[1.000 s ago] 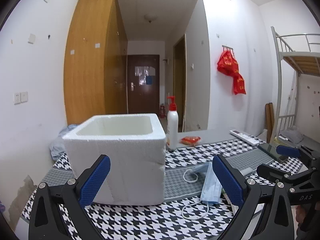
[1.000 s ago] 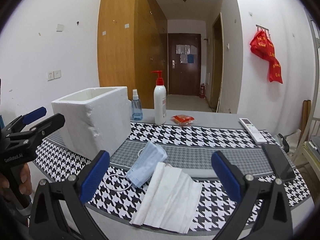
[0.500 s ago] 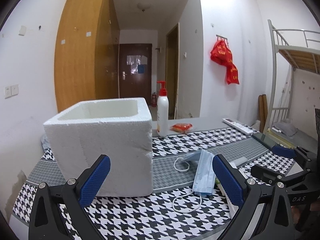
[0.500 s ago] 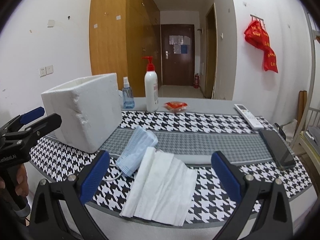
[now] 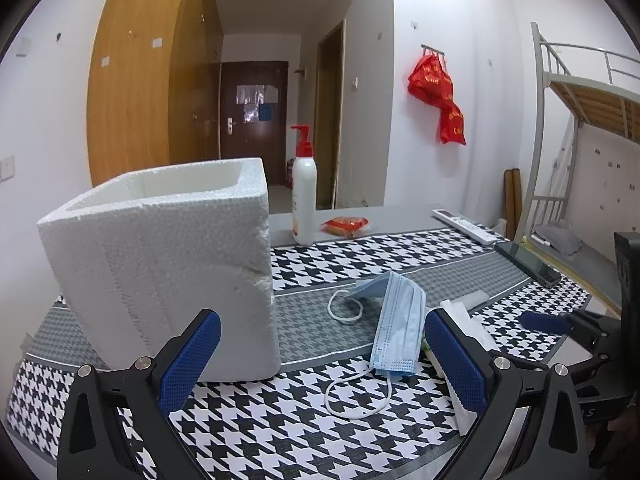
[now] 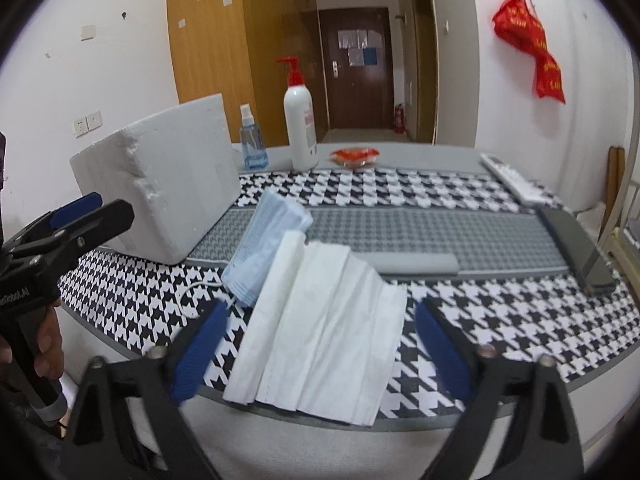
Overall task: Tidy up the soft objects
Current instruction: 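Move both tools back toward the blue mask and white tissues, then grasp the white tissues with the right tool while the left tool grasps the blue mask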
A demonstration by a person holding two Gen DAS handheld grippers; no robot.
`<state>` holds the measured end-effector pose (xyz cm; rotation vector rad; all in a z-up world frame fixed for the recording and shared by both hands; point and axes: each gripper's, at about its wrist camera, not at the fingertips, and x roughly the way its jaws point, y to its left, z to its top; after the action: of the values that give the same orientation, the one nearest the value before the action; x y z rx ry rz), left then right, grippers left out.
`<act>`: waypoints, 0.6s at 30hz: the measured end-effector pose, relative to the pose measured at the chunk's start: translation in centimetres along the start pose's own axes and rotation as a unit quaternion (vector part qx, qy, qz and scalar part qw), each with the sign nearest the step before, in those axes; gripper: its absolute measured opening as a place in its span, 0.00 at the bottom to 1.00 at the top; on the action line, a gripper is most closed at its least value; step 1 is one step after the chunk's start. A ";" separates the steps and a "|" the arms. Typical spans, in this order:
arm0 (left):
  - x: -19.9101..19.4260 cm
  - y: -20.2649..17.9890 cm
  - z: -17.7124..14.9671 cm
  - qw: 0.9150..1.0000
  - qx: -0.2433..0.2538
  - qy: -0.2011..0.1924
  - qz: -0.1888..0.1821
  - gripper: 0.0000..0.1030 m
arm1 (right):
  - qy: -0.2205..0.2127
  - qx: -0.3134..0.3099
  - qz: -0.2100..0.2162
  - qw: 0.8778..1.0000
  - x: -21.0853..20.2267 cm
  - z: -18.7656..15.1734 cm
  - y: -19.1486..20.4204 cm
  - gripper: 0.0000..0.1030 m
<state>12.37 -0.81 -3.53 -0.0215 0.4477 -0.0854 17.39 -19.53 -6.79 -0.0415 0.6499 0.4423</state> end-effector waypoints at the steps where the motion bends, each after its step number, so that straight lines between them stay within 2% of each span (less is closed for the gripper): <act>1: 0.2 -0.1 0.0 1.000 0.001 0.003 0.000 0.99 | 0.007 0.003 0.006 1.000 0.2 0.0 0.0 0.80; 4: 0.7 -0.3 -0.1 1.000 0.004 0.009 -0.002 0.99 | 0.022 0.003 0.017 1.000 0.5 -0.3 0.1 0.73; 6: 1.0 -0.4 -0.1 1.000 0.006 0.013 -0.003 0.99 | 0.030 0.002 0.025 0.999 0.7 -0.5 0.1 0.64; 10: 1.2 -0.6 -0.2 1.000 0.009 0.018 -0.006 0.99 | 0.048 0.001 0.026 0.999 1.3 -1.0 0.0 0.60; 12: 1.4 -0.9 -0.2 1.000 0.011 0.020 -0.006 0.99 | 0.059 0.004 0.025 0.998 1.7 -1.2 -0.1 0.48; 13: 1.5 -1.0 -0.2 1.000 0.012 0.021 -0.007 0.99 | 0.065 0.003 0.023 0.998 2.0 -1.2 -0.2 0.46; 15: 1.6 -1.1 -0.3 1.000 0.014 0.021 -0.008 0.99 | 0.072 0.006 0.030 0.997 2.2 -1.4 -0.3 0.26; 18: 2.0 -1.5 -0.3 1.000 0.018 0.025 -0.007 0.99 | 0.076 0.016 0.052 0.996 2.2 -1.6 -0.7 0.15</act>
<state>13.88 -2.43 -4.60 0.0130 0.4957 -0.1077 18.29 -19.59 -9.42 -0.0104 0.8109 0.5328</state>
